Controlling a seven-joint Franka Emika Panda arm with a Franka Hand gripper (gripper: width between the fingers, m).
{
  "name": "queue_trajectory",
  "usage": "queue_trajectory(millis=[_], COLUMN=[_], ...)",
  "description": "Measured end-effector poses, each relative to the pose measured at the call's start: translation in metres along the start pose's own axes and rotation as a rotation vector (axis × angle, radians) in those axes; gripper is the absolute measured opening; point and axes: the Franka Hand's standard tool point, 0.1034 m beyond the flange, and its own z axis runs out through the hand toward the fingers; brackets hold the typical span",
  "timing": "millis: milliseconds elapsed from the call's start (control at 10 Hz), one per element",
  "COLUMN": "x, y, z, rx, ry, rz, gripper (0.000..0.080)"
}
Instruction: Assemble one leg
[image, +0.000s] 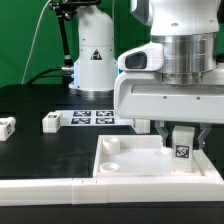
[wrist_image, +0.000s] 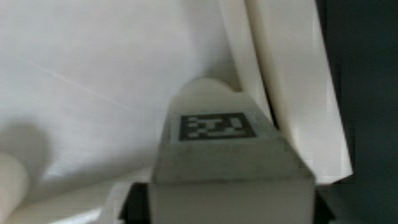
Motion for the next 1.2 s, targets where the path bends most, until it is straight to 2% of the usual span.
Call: queue_trajectory(millis=[400,600,700,800,900,1000,1200], x=[0.0042,0.0051,0.0048,0.0048,0.0047,0.0047,0.0046], y=[0.0091,0.0106,0.0106,0.0107,0.0107,0.0108,0.0109], z=[-0.0013,-0.0011,-0.0003,0.0000,0.0001,0.0003,0.0007], rx=[-0.029,-0.031,-0.032,-0.032,-0.032,-0.032,-0.033], ry=[0.016,0.017,0.017,0.016,0.016,0.016,0.016], rz=[0.300,0.299,0.299,0.299,0.299,0.299,0.299], gripper=[0.0308,0.0310,0.0379,0.0535,0.0535,0.0624,0.0644])
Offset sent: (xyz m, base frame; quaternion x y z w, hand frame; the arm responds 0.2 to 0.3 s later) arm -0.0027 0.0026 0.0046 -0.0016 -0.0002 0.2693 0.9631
